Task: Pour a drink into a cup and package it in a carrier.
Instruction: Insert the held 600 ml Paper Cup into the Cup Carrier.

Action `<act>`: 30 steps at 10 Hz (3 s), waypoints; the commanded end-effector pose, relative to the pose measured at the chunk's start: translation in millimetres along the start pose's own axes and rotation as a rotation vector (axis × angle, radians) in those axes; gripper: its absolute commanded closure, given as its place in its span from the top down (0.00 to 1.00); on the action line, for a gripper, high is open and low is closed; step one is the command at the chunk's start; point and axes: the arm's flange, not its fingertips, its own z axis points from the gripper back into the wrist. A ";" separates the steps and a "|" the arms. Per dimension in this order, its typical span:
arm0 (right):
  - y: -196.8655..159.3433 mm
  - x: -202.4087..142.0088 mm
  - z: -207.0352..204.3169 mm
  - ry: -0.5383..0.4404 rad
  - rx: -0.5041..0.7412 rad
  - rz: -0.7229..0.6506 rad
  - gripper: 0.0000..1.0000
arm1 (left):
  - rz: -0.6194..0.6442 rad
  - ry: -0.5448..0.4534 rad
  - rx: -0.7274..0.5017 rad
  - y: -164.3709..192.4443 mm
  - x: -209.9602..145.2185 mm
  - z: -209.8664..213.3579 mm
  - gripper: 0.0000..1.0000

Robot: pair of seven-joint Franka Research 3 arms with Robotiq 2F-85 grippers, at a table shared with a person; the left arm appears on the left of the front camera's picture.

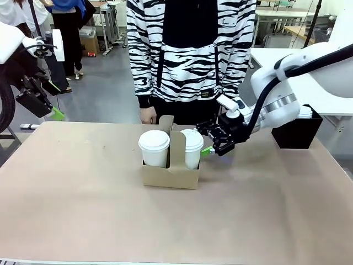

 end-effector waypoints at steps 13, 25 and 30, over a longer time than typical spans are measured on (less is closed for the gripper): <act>210.1 116.7 82.2 0.533 -1.239 -0.801 1.00 | 0.014 0.002 0.003 -0.2 1.5 2.1 1.00; 178.2 92.7 84.3 0.520 -1.258 -0.754 1.00 | 0.014 0.002 0.003 -0.2 1.5 2.1 1.00; 178.2 92.7 84.3 0.520 -1.258 -0.754 1.00 | 0.014 0.002 0.003 -0.2 1.5 2.1 1.00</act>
